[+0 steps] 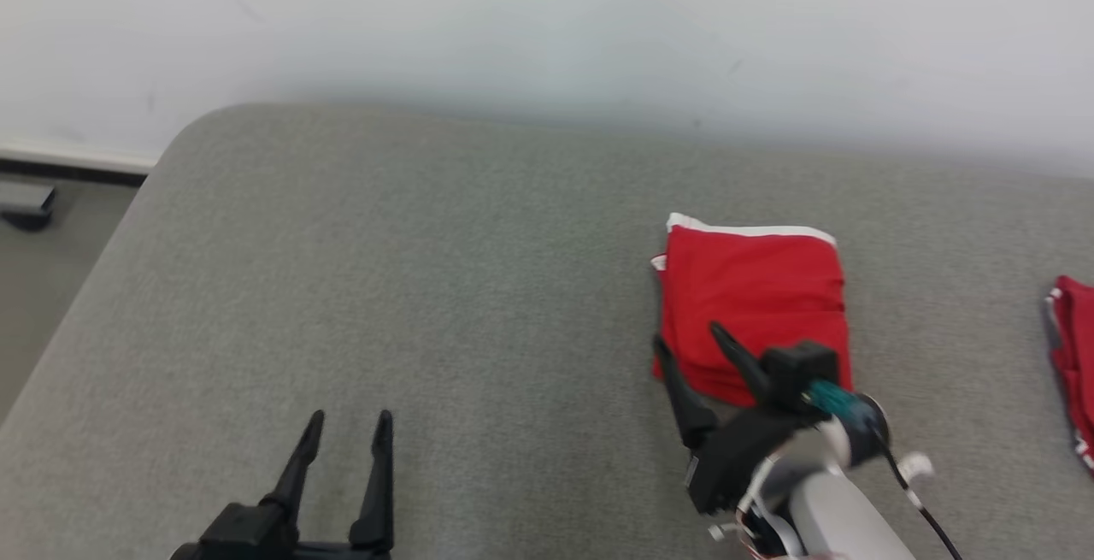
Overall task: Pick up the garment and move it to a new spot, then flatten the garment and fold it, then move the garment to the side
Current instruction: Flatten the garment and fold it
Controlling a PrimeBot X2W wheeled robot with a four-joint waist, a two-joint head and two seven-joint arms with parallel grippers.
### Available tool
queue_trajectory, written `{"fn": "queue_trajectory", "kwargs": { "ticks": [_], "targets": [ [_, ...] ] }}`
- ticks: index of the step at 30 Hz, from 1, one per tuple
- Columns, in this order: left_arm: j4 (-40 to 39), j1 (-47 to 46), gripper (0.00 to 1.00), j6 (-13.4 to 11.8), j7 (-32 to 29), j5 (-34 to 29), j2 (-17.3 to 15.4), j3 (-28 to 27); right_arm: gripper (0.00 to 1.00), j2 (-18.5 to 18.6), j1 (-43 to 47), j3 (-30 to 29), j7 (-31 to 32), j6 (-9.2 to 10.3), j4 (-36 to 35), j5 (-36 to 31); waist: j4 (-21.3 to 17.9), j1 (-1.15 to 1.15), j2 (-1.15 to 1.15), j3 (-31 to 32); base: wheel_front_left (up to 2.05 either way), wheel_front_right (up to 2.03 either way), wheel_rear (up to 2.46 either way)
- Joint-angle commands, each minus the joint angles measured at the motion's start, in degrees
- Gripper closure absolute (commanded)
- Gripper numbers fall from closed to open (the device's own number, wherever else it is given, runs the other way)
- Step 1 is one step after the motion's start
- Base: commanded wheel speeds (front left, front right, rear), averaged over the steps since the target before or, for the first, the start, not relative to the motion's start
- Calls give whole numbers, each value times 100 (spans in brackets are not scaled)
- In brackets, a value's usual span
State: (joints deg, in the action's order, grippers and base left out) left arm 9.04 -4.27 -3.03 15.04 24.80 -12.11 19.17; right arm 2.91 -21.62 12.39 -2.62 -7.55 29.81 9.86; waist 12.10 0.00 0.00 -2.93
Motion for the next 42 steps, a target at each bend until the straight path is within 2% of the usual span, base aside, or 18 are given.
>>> {"fn": "queue_trajectory", "kwargs": {
  "ticks": [1, 4, 8, 9, 15, 20, 26, 34, 42],
  "targets": [
    [-67, 149, 0, -31, 15, -48, -3, -100, 0, -6, 299, -118, -11, 16, -255, 46, -319, 0, 0, 272, 0, 0, 0],
    [-159, 267, 0, -35, 15, -115, 31, -221, 0, -6, 640, -394, -36, 16, -660, 81, -461, 0, 0, 369, 0, 0, 0],
    [-316, 453, 0, -11, 15, -275, 118, -477, 0, -7, 1278, -1032, -186, 16, -1406, 53, -710, 0, 0, 484, 0, 0, 0],
    [-372, 548, 0, 39, 15, -320, 192, -621, 0, -10, 1533, -1341, -327, 16, -1690, -42, -804, 0, 0, 517, 0, 0, 0],
    [-405, 761, 0, 159, 15, -495, 367, -1096, 0, -9, 2025, -1775, -613, 16, -2079, -242, -1075, 0, 0, 617, 0, 0, 0],
    [-362, 929, 0, 367, 15, -502, 569, -1717, 0, -9, 2245, -1908, -589, 16, -2029, -460, -1229, 0, 0, 698, 0, 0, 0],
    [-200, 1118, 0, 633, 15, -879, 697, -2203, 0, -8, 2253, -2007, -646, 16, -1773, -682, -1363, 0, 0, 766, 0, 0, 0],
    [71, 1141, 0, 904, 15, -1246, 764, -2344, 0, -8, 2277, -1960, -771, 16, -1506, -930, -1394, 0, 0, 832, 0, 0, 0],
    [186, 1136, 0, 993, 15, -1420, 805, -2327, 0, -7, 2235, -2030, -857, 16, -1604, -979, -1394, 0, 0, 781, 0, 0, 0]
  ]
}}
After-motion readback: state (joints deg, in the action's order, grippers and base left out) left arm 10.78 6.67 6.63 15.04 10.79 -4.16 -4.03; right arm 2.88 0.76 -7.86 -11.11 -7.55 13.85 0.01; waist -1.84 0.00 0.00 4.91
